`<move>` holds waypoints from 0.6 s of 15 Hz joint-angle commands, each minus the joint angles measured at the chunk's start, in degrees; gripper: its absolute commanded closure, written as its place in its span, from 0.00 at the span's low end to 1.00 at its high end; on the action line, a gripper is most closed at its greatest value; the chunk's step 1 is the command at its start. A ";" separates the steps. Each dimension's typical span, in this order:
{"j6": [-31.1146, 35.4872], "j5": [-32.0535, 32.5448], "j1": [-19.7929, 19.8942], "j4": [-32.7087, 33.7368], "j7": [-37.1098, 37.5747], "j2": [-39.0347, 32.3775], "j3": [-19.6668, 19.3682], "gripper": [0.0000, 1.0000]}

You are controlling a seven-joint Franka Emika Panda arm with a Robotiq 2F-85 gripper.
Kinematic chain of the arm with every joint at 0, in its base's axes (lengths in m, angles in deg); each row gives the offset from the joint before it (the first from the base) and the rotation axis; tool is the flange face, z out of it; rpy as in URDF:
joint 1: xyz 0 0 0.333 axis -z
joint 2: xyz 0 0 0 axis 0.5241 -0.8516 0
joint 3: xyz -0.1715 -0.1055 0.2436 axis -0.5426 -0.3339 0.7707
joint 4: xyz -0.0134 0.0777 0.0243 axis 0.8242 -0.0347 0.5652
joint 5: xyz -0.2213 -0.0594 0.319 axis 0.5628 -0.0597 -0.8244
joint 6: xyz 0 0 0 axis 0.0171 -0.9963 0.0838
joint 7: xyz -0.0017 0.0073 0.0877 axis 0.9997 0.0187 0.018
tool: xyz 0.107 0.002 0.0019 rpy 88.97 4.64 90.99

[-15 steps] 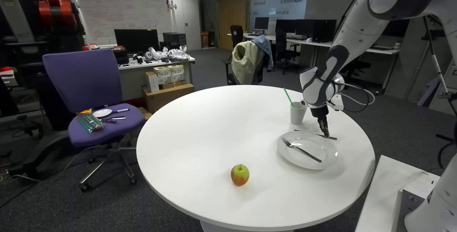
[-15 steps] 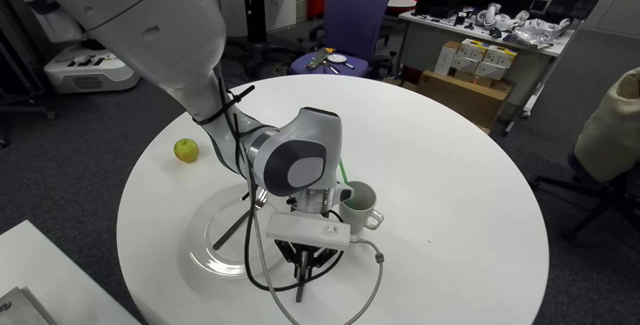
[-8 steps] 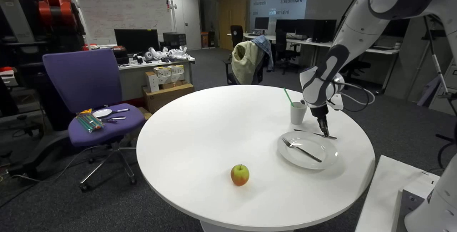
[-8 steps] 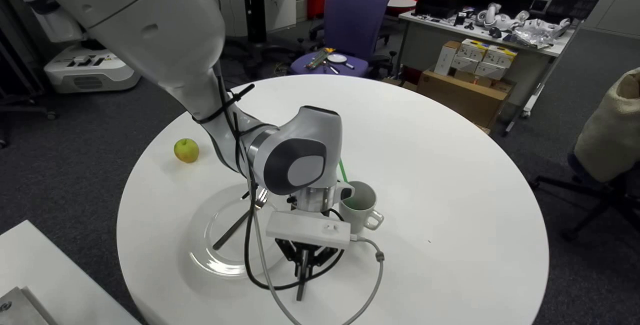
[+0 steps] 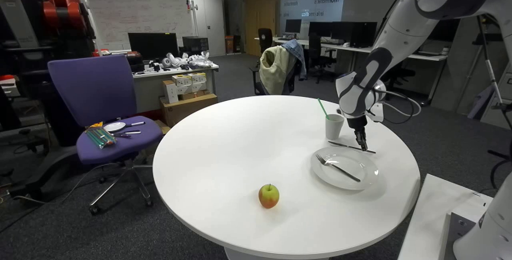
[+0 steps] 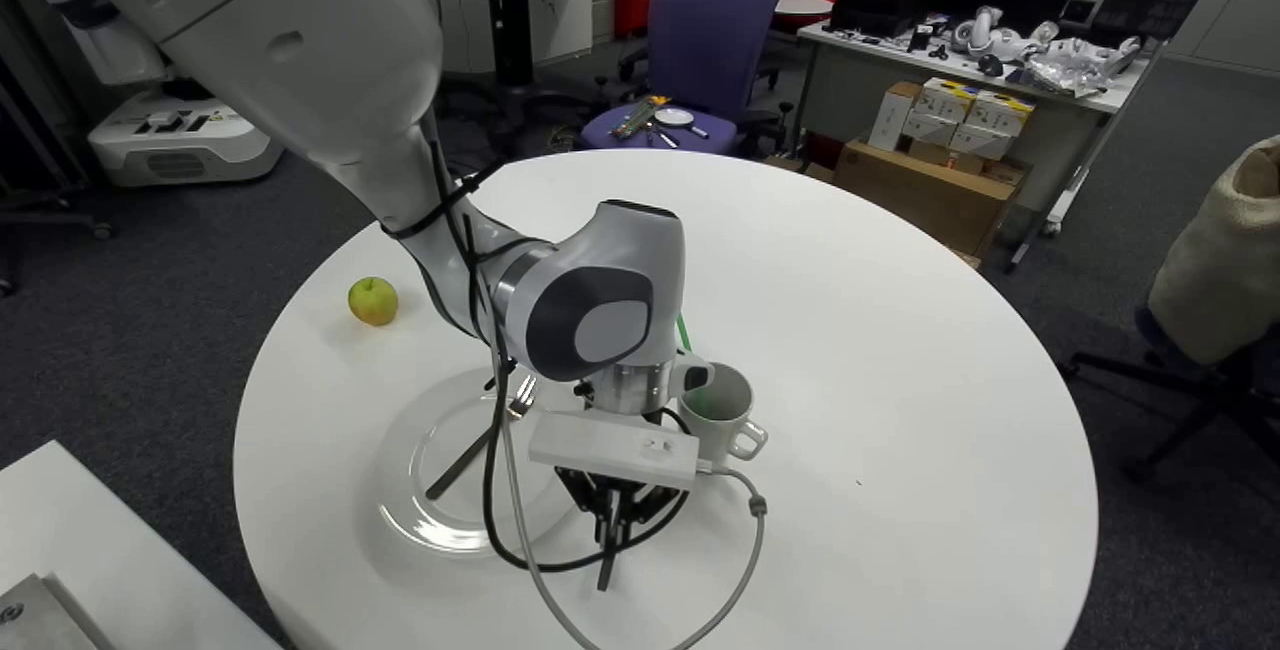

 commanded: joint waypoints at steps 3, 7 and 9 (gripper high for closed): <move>3.68 0.72 -0.83 -3.38 5.86 3.53 -0.96 0.97; 4.29 0.85 -1.04 -3.68 8.00 3.66 -1.21 0.97; 4.25 0.97 -1.18 -3.95 8.57 3.87 -1.34 0.97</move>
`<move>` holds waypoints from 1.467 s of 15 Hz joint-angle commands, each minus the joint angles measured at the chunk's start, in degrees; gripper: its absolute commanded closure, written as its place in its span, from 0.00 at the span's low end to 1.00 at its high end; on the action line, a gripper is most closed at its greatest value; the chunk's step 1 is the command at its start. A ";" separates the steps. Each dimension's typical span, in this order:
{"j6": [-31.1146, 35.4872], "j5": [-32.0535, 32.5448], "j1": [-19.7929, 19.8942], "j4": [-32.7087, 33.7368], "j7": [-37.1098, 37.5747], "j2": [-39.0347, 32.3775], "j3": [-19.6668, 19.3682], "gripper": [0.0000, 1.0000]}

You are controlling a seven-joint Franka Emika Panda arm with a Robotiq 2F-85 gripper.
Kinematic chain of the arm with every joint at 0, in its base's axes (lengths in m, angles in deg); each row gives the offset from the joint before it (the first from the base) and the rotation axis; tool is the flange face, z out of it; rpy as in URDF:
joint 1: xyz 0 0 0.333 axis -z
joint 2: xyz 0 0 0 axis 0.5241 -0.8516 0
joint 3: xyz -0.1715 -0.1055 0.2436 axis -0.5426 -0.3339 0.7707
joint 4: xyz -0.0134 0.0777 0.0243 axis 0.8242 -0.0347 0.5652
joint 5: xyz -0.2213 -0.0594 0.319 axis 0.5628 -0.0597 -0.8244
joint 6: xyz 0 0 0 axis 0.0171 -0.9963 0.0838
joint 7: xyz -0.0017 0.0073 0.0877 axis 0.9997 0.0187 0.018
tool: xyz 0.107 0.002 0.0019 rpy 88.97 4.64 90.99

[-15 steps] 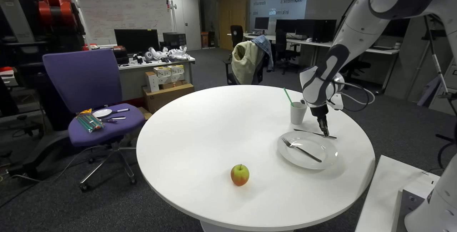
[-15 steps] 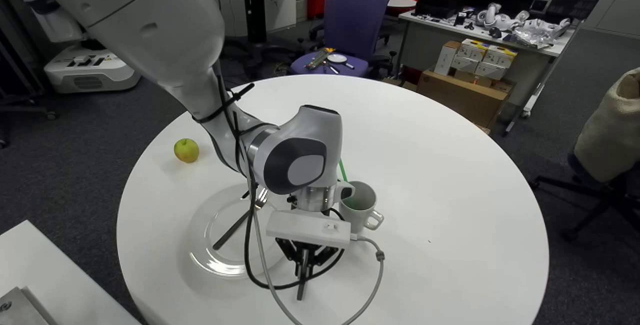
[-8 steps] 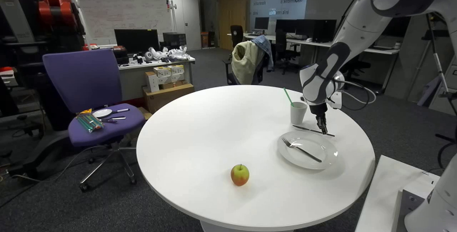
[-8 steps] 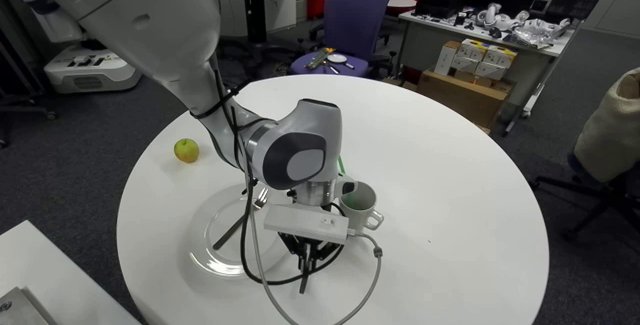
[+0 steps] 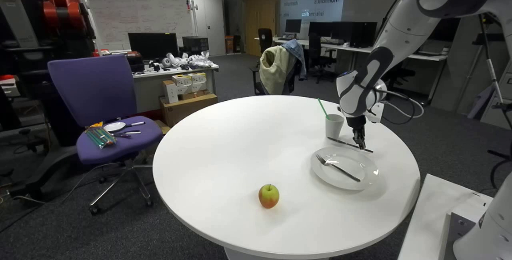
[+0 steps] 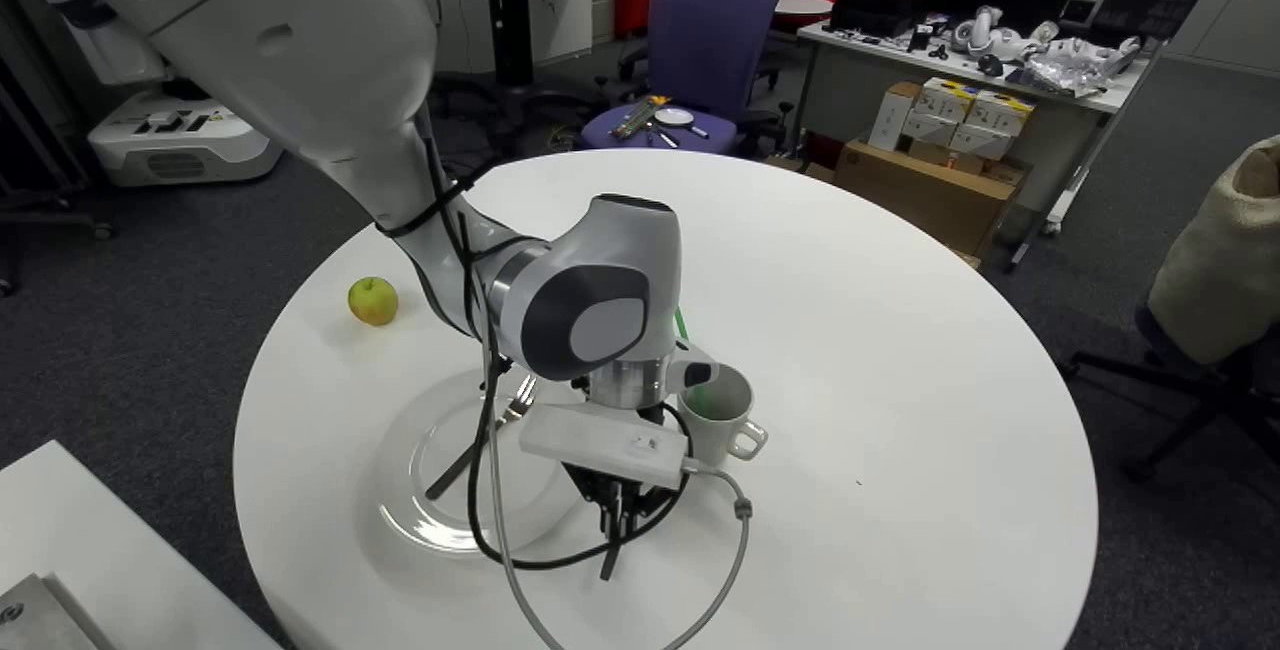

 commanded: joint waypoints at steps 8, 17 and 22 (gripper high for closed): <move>1.66 1.90 -1.19 -6.02 1.63 6.85 -1.95 0.97; -0.22 0.85 -1.04 -8.57 1.74 10.98 -2.74 0.97; -1.28 -0.32 -1.11 -9.95 1.09 12.65 -2.10 0.97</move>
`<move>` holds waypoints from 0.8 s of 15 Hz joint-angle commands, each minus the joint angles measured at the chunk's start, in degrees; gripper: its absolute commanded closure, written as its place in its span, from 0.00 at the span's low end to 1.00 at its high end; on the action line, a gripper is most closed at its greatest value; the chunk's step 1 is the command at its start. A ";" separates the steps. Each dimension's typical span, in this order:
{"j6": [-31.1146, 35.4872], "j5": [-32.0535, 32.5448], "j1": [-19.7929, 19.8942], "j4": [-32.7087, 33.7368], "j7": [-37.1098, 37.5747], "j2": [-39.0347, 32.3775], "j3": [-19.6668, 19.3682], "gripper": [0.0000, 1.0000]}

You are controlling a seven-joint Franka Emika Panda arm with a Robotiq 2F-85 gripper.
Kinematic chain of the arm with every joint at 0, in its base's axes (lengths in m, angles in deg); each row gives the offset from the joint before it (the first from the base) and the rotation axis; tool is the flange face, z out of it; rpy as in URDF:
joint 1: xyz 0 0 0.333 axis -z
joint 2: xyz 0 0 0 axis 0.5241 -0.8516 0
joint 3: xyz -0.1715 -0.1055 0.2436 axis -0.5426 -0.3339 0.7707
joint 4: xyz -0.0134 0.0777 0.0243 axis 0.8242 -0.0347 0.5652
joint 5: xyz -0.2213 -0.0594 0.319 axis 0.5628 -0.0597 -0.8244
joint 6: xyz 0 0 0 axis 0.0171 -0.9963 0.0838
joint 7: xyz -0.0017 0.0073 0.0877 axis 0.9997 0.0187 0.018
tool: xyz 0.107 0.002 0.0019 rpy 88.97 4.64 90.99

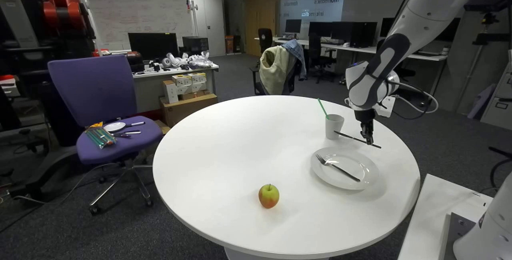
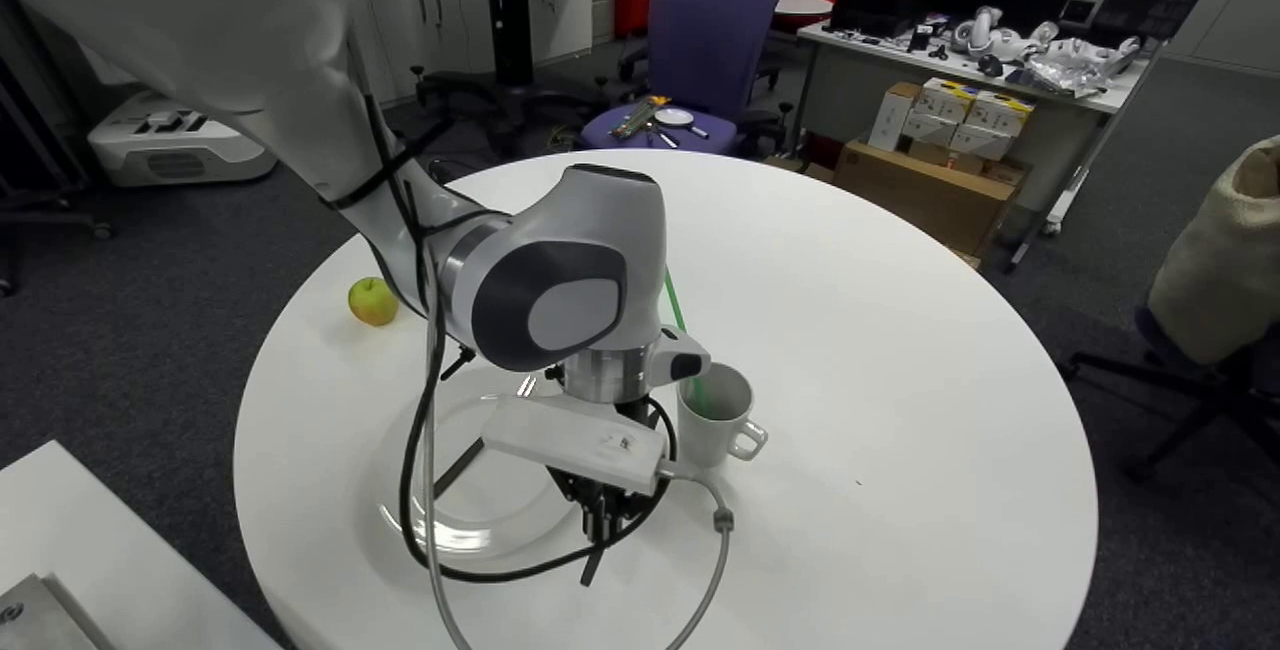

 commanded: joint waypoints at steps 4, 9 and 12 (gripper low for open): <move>-1.51 -1.59 -0.62 -4.34 -0.11 5.53 0.53 0.97; -2.22 -5.28 -0.98 -6.01 0.23 6.90 1.98 0.97; -3.21 -6.90 -1.39 -7.45 -0.09 8.53 2.09 0.97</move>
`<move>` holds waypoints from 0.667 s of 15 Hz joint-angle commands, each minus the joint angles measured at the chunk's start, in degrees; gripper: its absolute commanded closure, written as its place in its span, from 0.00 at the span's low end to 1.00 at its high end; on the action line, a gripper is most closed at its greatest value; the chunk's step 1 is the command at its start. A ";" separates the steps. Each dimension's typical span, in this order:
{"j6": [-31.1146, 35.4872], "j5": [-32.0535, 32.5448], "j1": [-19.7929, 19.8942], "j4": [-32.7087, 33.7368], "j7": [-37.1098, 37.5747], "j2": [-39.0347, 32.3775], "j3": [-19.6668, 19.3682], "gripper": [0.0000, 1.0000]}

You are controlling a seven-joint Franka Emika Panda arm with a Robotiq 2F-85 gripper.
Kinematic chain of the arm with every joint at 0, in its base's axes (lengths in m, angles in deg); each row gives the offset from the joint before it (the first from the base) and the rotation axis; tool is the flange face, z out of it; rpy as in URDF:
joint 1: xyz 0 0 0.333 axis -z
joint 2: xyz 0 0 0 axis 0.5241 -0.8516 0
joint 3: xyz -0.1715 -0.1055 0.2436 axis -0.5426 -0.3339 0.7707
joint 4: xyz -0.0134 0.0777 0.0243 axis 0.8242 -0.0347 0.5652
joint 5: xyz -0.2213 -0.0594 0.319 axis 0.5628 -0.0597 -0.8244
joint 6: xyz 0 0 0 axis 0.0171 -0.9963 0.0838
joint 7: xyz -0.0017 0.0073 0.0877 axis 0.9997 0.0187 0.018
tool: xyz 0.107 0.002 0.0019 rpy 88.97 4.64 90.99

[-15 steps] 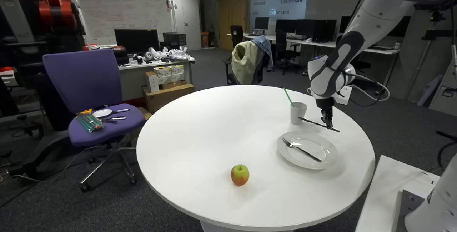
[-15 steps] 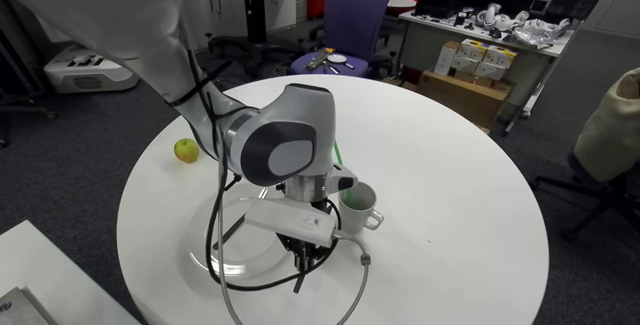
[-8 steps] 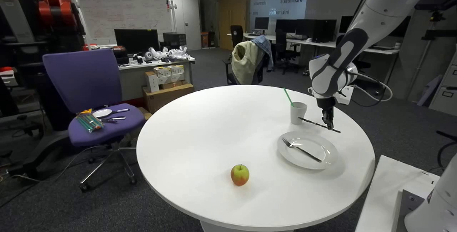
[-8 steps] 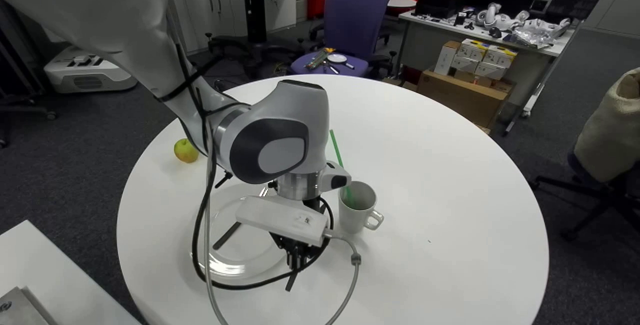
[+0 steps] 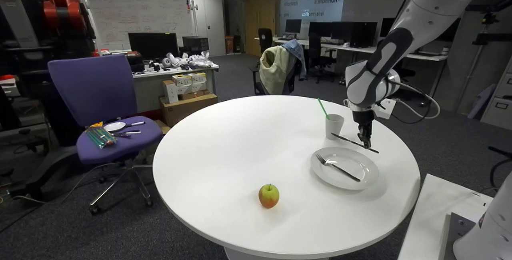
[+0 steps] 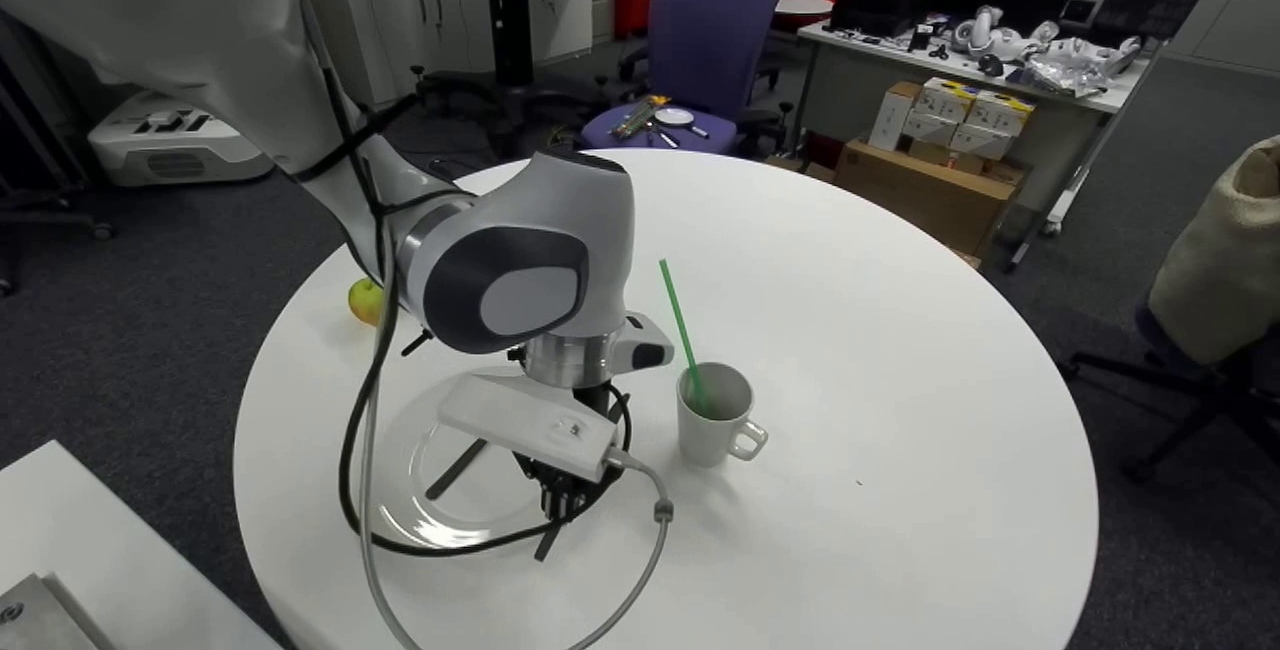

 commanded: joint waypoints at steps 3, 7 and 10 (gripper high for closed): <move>-3.30 -1.43 -1.04 -4.14 0.25 5.98 -0.10 0.97; -5.08 -0.89 -1.77 -5.02 0.76 7.21 -0.11 0.97; -5.21 -1.13 -2.87 -5.01 1.30 6.50 0.48 0.97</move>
